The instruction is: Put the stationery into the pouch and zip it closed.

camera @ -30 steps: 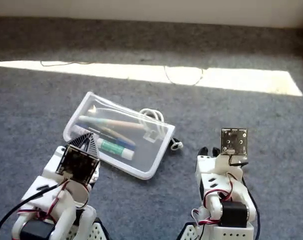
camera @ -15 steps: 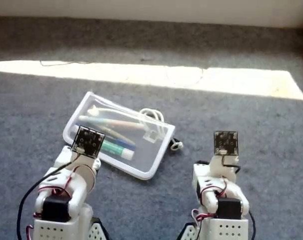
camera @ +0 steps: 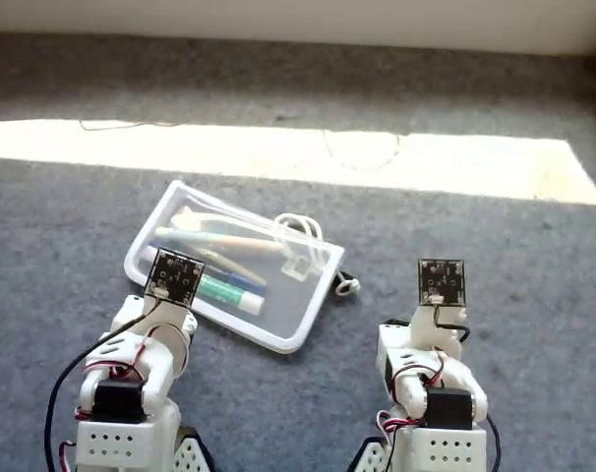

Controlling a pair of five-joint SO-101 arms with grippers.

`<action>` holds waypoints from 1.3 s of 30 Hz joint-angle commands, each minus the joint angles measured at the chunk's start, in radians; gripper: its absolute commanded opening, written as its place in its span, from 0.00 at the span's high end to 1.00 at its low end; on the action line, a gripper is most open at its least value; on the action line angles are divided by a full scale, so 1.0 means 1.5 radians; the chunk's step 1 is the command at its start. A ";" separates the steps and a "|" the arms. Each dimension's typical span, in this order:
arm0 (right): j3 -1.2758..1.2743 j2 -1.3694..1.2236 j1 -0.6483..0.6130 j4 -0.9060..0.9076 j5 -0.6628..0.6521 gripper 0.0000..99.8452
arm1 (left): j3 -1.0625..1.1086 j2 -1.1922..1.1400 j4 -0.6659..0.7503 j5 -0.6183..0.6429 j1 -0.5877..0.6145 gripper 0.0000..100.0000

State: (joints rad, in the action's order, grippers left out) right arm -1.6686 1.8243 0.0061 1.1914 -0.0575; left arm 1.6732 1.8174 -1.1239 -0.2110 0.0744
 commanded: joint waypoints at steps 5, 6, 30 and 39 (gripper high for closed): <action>-0.077 0.007 -0.003 0.003 -0.008 0.99 | 0.015 0.003 0.007 0.004 0.010 0.99; -0.077 0.007 -0.003 0.003 -0.008 0.99 | 0.015 0.003 0.006 0.004 0.010 0.99; -0.077 0.007 -0.003 0.003 -0.008 0.99 | 0.015 0.003 -0.135 0.004 0.009 0.99; -0.077 0.007 -0.003 0.003 -0.008 0.99 | 0.015 0.003 -0.135 0.004 0.009 0.99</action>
State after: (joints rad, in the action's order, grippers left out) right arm -1.6686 1.8243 0.0061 1.1914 -0.0575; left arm 1.6732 1.8174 -1.3234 -0.2110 0.0744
